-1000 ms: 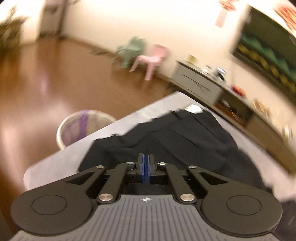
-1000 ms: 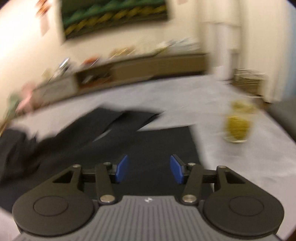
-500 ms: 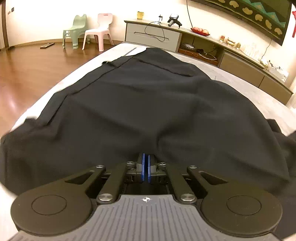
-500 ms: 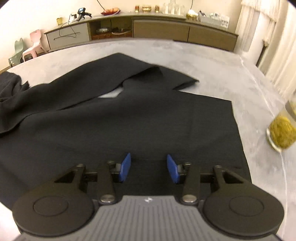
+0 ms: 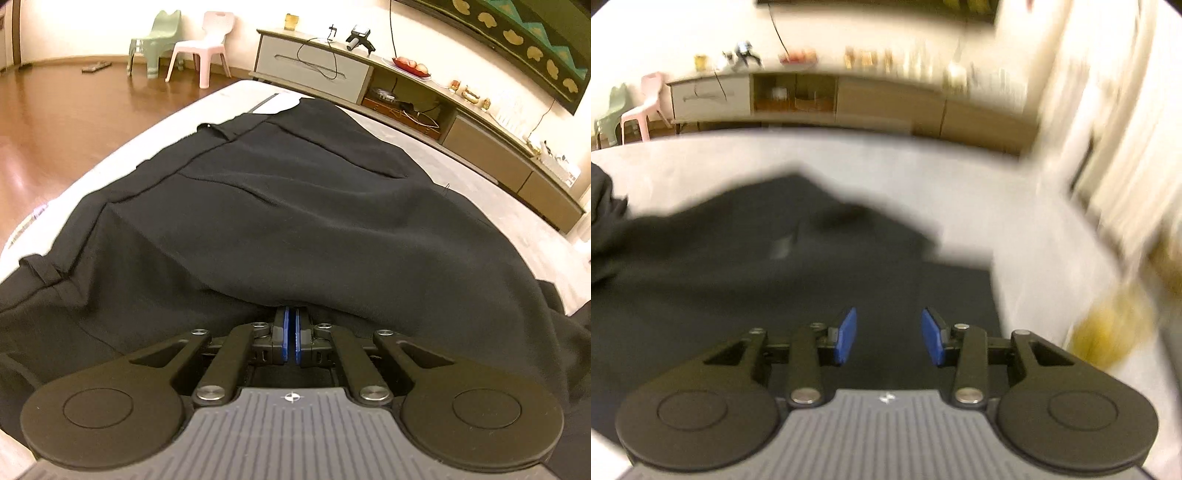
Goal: Fold clothes
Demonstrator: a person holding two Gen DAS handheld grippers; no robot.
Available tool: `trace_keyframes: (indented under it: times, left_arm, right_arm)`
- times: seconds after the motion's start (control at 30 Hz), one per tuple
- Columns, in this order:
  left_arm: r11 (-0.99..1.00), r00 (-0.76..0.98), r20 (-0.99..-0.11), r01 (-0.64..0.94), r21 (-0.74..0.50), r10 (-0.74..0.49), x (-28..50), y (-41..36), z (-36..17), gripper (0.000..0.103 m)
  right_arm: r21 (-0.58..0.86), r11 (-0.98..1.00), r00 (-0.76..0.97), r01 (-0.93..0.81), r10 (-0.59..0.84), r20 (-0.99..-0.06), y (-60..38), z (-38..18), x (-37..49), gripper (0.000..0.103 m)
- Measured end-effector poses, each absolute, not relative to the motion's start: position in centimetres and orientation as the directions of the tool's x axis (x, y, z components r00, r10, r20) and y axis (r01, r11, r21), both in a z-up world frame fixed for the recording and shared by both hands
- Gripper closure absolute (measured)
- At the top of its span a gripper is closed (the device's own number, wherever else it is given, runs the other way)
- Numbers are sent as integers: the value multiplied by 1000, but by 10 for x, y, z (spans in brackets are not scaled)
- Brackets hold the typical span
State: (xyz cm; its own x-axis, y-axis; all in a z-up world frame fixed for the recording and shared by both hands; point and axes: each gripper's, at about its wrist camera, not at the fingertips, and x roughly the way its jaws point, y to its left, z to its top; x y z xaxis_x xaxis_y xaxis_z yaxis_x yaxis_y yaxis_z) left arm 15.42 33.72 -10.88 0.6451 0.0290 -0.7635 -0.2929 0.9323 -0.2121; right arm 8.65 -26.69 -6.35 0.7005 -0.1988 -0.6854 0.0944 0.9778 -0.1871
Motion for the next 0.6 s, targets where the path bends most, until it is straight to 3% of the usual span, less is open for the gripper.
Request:
trace_keyframes:
  times: [0.27, 0.3, 0.33, 0.37, 0.5, 0.6]
  left_arm:
    - [925, 644, -765, -278, -261, -22, 150, 341, -109, 101]
    - [923, 644, -764, -277, -267, -28, 151, 343, -109, 101]
    - [921, 644, -764, -277, -274, -33, 151, 344, -109, 101]
    - [919, 644, -764, -277, -280, -38, 152, 345, -109, 101]
    - [902, 645, -763, -303, -306, -43, 153, 353, -109, 101]
    - [889, 644, -764, -336, -312, -25, 152, 357, -108, 101]
  right_arm:
    - [-227, 969, 628, -100, -115, -769, -268, -92, 204, 60]
    - [-215, 970, 632, -113, -97, -769, -267, -92, 211, 85]
    - [-194, 973, 644, -124, -70, -761, -265, -88, 214, 102]
    - [-173, 976, 656, -135, -43, -754, -263, -84, 218, 102]
    - [-181, 973, 792, -143, 2, -611, -251, -15, 175, 103]
    - [-278, 948, 868, -153, -6, -497, -245, 41, 93, 103]
